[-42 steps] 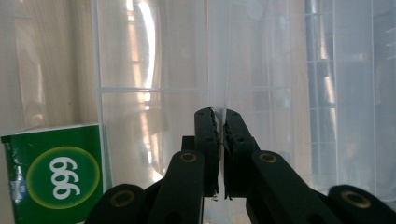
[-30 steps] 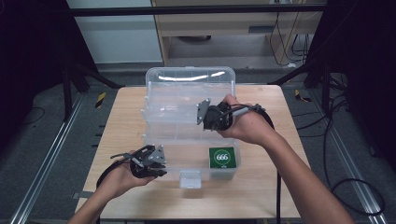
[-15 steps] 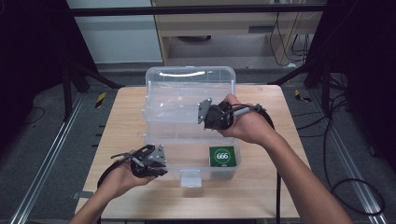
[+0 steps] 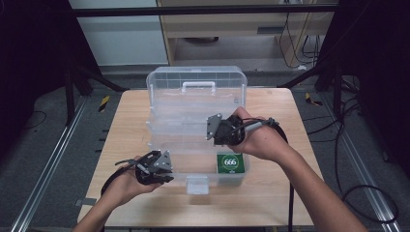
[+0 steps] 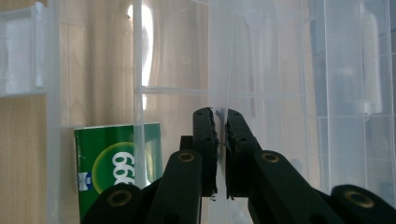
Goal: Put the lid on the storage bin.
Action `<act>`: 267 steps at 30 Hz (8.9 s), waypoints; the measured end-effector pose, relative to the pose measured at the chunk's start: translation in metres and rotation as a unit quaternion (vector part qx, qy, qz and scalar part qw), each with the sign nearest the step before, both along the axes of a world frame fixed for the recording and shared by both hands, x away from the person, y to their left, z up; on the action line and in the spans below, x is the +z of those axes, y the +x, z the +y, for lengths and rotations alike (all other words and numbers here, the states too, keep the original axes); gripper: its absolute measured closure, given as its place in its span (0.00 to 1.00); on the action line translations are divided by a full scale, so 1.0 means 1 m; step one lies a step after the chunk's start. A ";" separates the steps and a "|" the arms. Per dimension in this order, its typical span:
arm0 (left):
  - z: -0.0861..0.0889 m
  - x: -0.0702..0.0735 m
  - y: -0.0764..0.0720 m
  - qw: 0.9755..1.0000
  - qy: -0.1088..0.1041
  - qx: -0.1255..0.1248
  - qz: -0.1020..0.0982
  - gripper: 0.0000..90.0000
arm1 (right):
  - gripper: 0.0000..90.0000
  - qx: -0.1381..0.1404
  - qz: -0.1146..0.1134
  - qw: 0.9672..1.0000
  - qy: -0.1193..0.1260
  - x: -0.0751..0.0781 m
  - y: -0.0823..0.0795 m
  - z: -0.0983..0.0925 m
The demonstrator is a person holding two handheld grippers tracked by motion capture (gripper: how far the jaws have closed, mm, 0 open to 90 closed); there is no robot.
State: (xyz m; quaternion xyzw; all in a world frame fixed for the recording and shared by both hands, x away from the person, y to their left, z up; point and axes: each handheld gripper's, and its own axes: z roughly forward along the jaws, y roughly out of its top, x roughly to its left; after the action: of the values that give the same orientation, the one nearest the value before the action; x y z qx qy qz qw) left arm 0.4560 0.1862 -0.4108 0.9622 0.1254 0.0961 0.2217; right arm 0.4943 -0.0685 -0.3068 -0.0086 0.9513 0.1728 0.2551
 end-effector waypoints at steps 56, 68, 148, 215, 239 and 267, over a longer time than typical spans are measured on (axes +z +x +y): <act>0.015 0.045 -0.023 0.989 -0.140 0.000 -0.053 0.62 | 0.92 0.017 0.006 1.000 0.008 -0.014 -0.023 -0.009; 0.056 0.098 -0.013 0.977 -0.187 0.087 -0.057 0.93 | 0.91 0.011 0.005 1.000 0.015 -0.016 -0.026 -0.010; 0.085 0.094 0.024 0.950 -0.240 0.199 -0.026 1.00 | 0.51 -0.097 -0.016 0.984 0.150 -0.035 -0.078 -0.070; 0.093 0.029 0.001 0.960 -0.205 0.190 -0.025 1.00 | 0.24 -0.246 -0.025 0.954 0.168 -0.082 -0.086 -0.138; 0.093 0.020 -0.001 0.965 -0.189 0.183 -0.024 1.00 | 0.24 -0.253 -0.024 0.953 0.164 -0.087 -0.084 -0.142; 0.140 0.007 0.042 0.927 -0.152 0.310 -0.147 0.76 | 0.19 -0.356 -0.016 0.907 0.225 -0.114 -0.032 -0.162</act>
State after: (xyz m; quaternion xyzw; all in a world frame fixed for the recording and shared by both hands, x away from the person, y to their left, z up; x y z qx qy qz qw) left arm 0.4984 0.3260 -0.4038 0.8053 0.3965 0.2797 0.3407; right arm 0.4618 -0.2302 -0.4207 0.3851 0.8229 0.2799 0.3103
